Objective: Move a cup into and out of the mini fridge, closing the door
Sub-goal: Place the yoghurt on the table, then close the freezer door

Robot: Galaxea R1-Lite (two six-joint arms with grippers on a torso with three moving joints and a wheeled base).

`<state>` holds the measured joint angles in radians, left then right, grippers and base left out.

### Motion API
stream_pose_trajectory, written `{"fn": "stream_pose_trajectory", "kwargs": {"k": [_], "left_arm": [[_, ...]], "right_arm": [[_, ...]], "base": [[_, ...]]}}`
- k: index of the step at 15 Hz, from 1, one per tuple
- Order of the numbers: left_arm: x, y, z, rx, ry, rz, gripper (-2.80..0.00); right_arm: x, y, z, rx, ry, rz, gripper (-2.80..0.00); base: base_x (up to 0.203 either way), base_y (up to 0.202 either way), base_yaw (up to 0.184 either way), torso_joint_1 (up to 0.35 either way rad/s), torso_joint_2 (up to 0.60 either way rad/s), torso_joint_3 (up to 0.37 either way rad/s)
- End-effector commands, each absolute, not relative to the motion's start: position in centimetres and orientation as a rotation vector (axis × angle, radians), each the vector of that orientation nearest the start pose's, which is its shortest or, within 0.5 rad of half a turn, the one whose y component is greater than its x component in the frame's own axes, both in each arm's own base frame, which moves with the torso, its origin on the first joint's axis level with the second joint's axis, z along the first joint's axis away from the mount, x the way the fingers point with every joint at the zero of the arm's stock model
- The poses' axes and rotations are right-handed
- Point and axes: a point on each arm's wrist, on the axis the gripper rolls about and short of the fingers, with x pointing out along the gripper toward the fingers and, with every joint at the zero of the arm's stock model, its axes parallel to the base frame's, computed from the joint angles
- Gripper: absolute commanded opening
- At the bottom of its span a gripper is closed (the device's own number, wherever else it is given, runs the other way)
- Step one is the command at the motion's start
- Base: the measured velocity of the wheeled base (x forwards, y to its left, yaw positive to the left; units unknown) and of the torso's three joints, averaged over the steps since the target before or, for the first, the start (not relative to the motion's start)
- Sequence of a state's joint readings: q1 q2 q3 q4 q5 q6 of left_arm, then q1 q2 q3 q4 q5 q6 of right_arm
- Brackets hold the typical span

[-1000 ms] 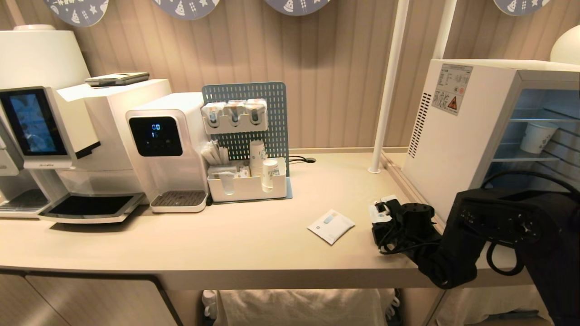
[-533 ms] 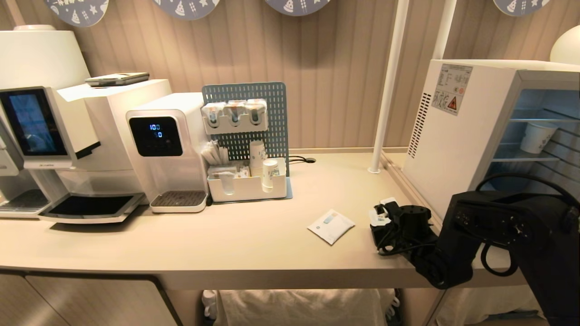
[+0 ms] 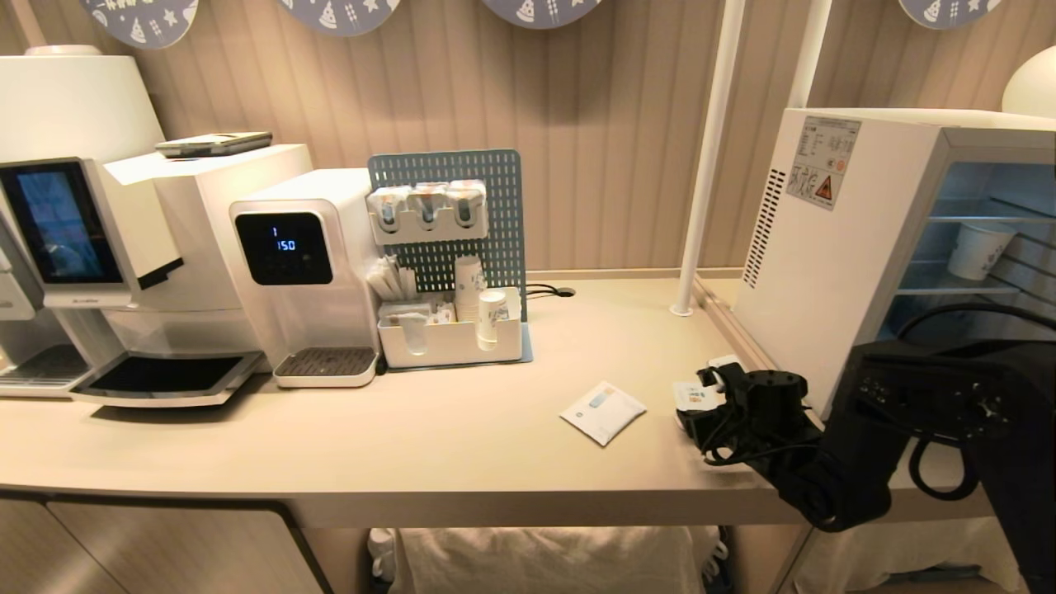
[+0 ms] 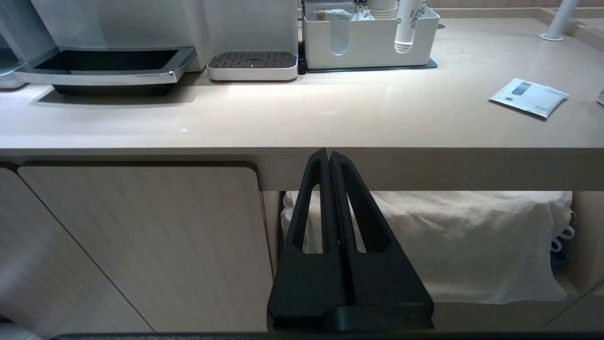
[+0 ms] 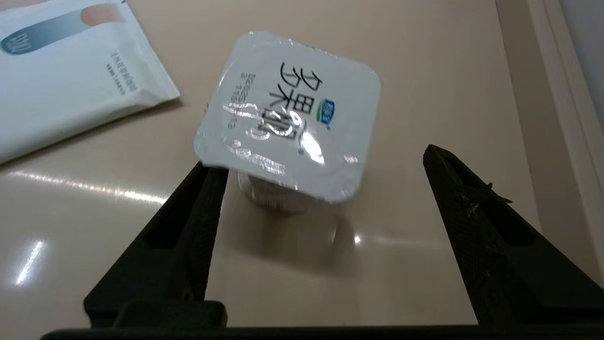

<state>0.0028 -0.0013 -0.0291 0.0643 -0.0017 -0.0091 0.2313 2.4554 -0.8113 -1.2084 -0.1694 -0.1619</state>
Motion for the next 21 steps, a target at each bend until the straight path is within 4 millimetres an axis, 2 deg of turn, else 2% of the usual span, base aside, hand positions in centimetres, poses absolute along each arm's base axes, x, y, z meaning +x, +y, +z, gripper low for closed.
{"fn": "stream_pose_trajectory", "kwargs": {"k": [1, 2, 5, 6, 10, 13, 15, 16, 18, 20, 21], "left_arm": [[-2.5, 0.0, 7.7, -0.009, 0.035, 0.002, -2.80], [-2.5, 0.0, 7.7, -0.009, 0.035, 0.002, -2.80], [-2.5, 0.0, 7.7, -0.011, 0.035, 0.002, -2.80], [-2.5, 0.0, 7.7, -0.011, 0.035, 0.002, -2.80], [-2.5, 0.0, 7.7, -0.009, 0.035, 0.002, -2.80], [-2.5, 0.0, 7.7, -0.011, 0.035, 0.002, -2.80], [-2.5, 0.0, 7.7, -0.011, 0.035, 0.002, -2.80], [-2.5, 0.0, 7.7, -0.011, 0.035, 0.002, -2.80], [-2.5, 0.0, 7.7, -0.011, 0.035, 0.002, -2.80], [-2.5, 0.0, 7.7, -0.011, 0.035, 0.002, -2.80], [-2.5, 0.0, 7.7, -0.011, 0.035, 0.002, -2.80]], "right_arm": [[35.3, 7.9, -0.4, -0.241, 0.401, 0.096, 0.00], [33.3, 7.5, 0.8, -0.238, 0.393, 0.097, 0.00], [27.9, 6.2, 6.3, -0.211, 0.267, 0.090, 0.00], [26.0, 5.8, 8.2, -0.199, 0.215, 0.085, -2.77], [18.5, 3.9, 14.7, -0.154, -0.003, 0.008, -2.80], [12.9, 1.9, 19.8, -0.150, -0.148, -0.291, -2.80], [8.1, 0.3, 22.8, -0.127, -0.189, -0.503, -2.80], [5.6, -0.6, 23.5, -0.125, -0.192, -0.599, -2.80], [0.2, -1.5, 23.2, -0.129, -0.223, -0.751, -2.80], [-2.8, -1.4, 21.7, -0.134, -0.238, -0.777, -2.80], [-3.3, -1.4, 21.2, -0.111, -0.223, -0.743, -2.80]], "base": [[0.000, 0.000, 0.000, 0.000, 0.00, 0.000], [0.000, 0.000, 0.000, 0.000, 0.00, 0.000], [0.000, 0.000, 0.000, 0.000, 0.00, 0.000], [0.000, 0.000, 0.000, 0.000, 0.00, 0.000], [0.000, 0.000, 0.000, 0.000, 0.00, 0.000], [0.000, 0.000, 0.000, 0.000, 0.00, 0.000], [0.000, 0.000, 0.000, 0.000, 0.00, 0.000], [0.000, 0.000, 0.000, 0.000, 0.00, 0.000], [0.000, 0.000, 0.000, 0.000, 0.00, 0.000], [0.000, 0.000, 0.000, 0.000, 0.00, 0.000], [0.000, 0.000, 0.000, 0.000, 0.00, 0.000]]}}
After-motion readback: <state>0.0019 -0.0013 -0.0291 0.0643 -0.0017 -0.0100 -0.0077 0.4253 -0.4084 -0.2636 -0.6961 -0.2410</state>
